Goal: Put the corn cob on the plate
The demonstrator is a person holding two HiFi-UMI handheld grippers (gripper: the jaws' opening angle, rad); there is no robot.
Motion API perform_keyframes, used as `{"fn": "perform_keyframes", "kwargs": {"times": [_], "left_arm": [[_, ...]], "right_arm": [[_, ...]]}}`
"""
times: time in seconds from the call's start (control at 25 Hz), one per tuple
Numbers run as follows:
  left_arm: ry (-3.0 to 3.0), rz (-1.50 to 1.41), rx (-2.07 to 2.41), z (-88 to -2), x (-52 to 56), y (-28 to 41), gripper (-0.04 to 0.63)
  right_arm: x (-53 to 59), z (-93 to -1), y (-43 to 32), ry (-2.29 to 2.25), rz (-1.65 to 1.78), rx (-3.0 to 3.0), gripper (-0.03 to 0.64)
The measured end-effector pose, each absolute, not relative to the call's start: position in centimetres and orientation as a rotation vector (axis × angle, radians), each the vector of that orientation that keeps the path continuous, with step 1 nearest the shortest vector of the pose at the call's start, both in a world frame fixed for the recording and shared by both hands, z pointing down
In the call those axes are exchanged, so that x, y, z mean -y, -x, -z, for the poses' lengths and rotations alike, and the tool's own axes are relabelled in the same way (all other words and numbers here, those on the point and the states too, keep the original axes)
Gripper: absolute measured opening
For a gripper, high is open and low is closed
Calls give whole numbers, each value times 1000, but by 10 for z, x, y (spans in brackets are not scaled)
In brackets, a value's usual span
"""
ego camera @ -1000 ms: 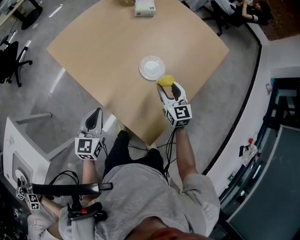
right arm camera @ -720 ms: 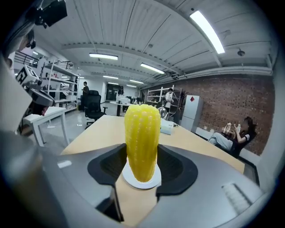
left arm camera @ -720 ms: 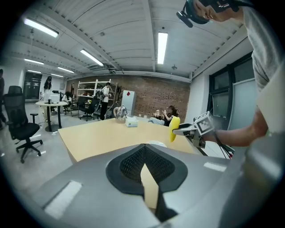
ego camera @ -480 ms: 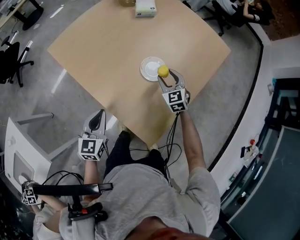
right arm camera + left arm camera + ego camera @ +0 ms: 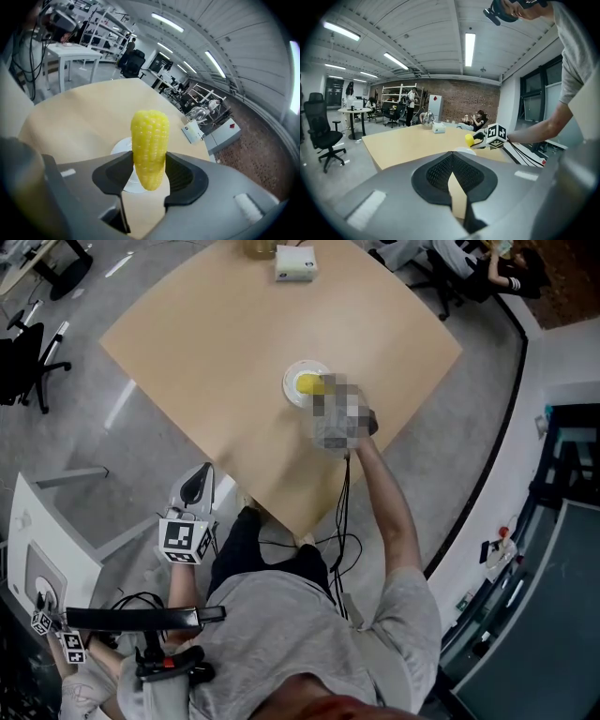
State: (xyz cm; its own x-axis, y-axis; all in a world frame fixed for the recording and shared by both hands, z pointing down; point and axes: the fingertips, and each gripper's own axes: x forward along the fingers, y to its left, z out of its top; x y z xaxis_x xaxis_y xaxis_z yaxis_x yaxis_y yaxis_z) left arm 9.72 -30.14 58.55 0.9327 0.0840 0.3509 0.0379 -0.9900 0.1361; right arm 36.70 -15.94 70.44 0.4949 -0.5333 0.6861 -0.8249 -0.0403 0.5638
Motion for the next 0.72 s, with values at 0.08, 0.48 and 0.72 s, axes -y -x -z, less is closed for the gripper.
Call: {"fn": "perform_keyframes", "kwargs": {"times": [0.08, 0.48, 0.72], "left_arm": [[-2962, -547, -92, -586, 302, -98, 20], [-2956, -549, -75, -586, 303, -99, 20], [-2951, -555, -65, -588, 307, -98, 20]], "right_arm": [[161, -715, -372, -1629, -358, 1133, 219], [165, -756, -380, -1287, -347, 1074, 219], [169, -771, -383, -1138, -307, 1033, 219]]}}
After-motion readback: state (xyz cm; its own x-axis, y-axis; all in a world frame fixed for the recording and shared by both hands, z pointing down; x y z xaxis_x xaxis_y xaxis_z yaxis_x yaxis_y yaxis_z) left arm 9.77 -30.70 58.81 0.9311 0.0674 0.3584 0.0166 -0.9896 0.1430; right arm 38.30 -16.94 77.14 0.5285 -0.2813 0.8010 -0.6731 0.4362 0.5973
